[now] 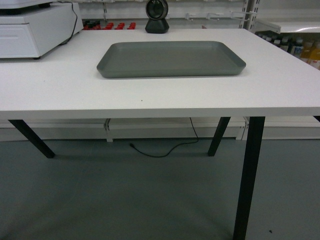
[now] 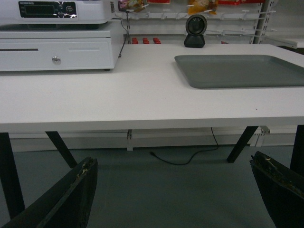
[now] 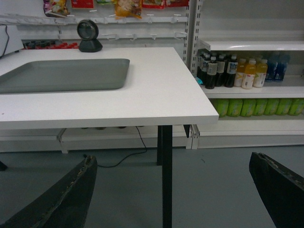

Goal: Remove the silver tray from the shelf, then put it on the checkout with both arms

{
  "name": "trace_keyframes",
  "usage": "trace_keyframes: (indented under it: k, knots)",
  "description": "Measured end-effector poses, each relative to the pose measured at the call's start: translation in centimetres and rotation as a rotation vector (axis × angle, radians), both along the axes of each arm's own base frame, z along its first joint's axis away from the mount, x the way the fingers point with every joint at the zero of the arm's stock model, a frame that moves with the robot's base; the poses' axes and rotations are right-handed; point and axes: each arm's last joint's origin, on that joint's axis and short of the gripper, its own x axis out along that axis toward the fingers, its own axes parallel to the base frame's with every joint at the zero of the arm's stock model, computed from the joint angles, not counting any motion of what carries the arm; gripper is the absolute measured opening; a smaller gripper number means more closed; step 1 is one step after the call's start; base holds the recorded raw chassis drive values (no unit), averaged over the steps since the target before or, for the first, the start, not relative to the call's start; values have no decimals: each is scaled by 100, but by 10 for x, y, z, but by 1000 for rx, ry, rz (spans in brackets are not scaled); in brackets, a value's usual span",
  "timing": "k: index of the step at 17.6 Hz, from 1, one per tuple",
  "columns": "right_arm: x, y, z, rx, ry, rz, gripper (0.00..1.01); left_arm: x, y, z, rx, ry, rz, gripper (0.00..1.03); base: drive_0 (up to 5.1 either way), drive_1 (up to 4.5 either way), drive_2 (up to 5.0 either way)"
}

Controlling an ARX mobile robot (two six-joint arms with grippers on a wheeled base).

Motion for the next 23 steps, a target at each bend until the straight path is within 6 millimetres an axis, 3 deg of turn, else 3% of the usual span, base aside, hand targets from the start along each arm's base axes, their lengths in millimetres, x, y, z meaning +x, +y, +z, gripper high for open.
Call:
trace_keyframes:
  k: [23]
  knots:
    - [0,0,0,0,-4,0,98,0,0,1,0,-5,1,98,0,0,0]
